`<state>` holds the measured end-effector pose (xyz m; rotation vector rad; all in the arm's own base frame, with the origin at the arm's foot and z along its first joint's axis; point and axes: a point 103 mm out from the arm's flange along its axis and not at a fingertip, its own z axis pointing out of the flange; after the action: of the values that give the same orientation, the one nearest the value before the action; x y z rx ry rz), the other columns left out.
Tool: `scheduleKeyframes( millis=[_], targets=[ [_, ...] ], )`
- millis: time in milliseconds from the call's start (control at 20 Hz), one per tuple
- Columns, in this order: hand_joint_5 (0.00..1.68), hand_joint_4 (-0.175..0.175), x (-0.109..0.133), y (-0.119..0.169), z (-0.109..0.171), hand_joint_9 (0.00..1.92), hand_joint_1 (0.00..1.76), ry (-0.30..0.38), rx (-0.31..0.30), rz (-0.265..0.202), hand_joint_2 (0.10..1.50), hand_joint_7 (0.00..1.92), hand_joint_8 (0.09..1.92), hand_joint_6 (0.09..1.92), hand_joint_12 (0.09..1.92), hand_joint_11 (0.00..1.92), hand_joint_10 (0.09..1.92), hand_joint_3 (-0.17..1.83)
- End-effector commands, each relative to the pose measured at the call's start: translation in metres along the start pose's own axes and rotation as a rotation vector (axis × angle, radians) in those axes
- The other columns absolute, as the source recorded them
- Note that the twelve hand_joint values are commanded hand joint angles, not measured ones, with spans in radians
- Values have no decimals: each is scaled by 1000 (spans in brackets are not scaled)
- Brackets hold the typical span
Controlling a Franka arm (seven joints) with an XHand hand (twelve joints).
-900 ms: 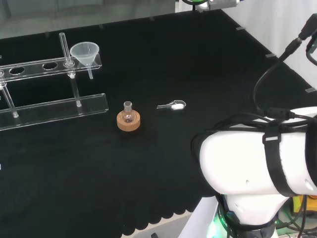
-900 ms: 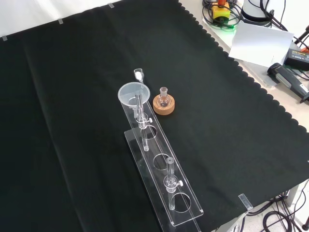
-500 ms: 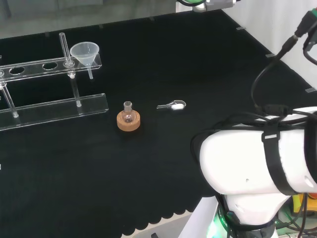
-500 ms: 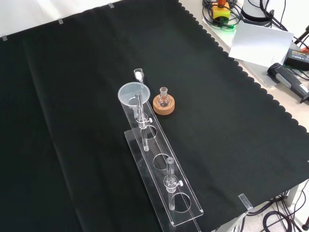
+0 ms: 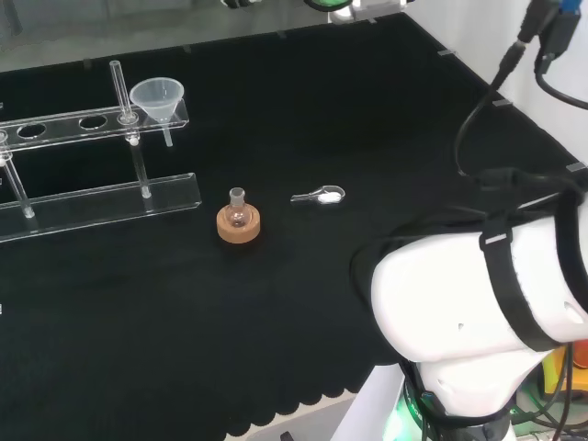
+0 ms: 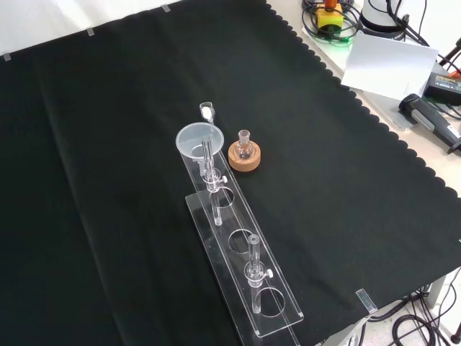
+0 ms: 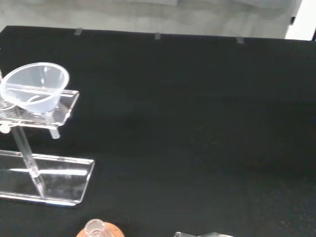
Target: Pick up the funnel from the transparent funnel stand.
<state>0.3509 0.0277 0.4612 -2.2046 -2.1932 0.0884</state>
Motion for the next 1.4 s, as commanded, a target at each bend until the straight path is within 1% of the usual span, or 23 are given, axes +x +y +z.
scheduleKeyframes(
  millis=[50, 400, 750, 950, 1200, 1400],
  targets=[
    [0, 6, 32, 32, 7, 0, 333, 19, 6, -93, 614, 0, 87, 87, 87, 0, 87, 76],
    [0, -1, 56, 56, 22, 0, 339, 11, 45, -150, 621, 0, 87, 87, 87, 0, 87, 73],
    [0, -7, 69, 74, 40, 0, 337, 15, 79, -180, 624, 0, 87, 87, 87, 3, 87, 69],
    [0, -10, 74, 85, 52, 0, 334, 9, 96, -181, 626, 0, 87, 87, 87, 15, 87, 66],
    [0, -21, 82, 98, 64, 0, 330, 2, 95, -176, 630, 0, 87, 87, 87, 30, 87, 62],
    [0, -22, 92, 108, 74, 0, 332, -5, 94, -167, 631, 0, 87, 87, 87, 36, 87, 60]
  ],
)
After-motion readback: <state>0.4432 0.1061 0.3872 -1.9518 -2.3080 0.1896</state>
